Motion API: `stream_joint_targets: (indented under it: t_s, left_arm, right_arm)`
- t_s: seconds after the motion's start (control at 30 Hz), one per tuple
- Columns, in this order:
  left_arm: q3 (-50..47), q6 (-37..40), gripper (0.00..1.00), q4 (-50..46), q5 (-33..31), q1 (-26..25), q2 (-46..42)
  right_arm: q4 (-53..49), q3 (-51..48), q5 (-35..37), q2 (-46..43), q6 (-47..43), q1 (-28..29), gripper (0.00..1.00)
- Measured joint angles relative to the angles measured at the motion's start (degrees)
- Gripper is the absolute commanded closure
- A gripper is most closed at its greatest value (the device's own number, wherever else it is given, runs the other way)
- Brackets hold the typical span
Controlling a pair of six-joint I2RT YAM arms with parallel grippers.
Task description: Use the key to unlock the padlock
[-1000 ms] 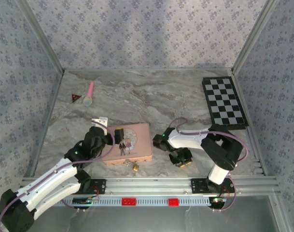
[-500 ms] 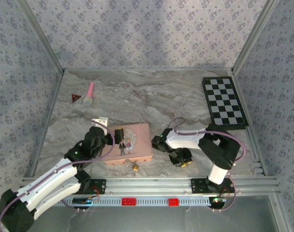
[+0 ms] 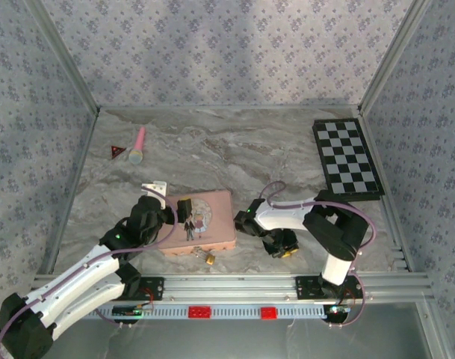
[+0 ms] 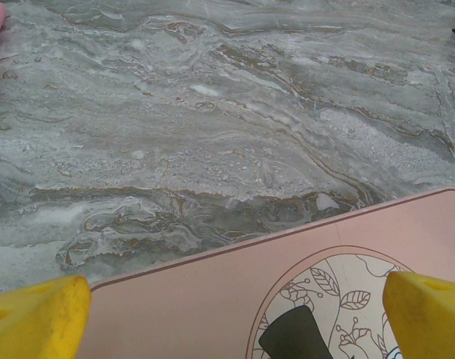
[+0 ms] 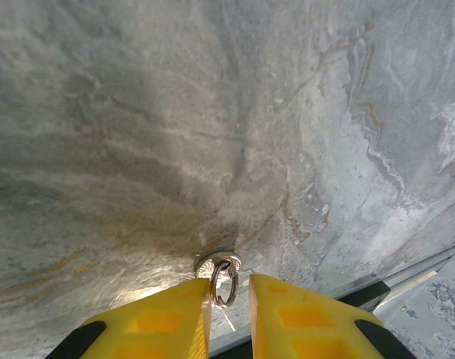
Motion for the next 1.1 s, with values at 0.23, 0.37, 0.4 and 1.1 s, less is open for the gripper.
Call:
stream_joint_targets:
  t_s: [0.23,0.37,0.4,1.1]
  left_arm:
    - [0.0,0.0,0.0,0.0,0.0,0.0,-0.2]
    - [0.0,0.0,0.0,0.0,0.0,0.0,-0.7]
    - [0.0,0.0,0.0,0.0,0.0,0.0,-0.8]
    - [4.0,1.1,0.0,0.5,5.0,0.0,9.3]
  right_arm:
    - [-0.6,1.1,0.8,2.0,0.4,0.0,0.86]
    - [-1.0,1.5,1.1,2.6,0.6,0.0,0.88]
    - [-1.1,1.5,1.3,2.7,0.7,0.0,0.9]
    - [-1.0,6.1,6.4,-20.7,1.2,-2.1,1.0]
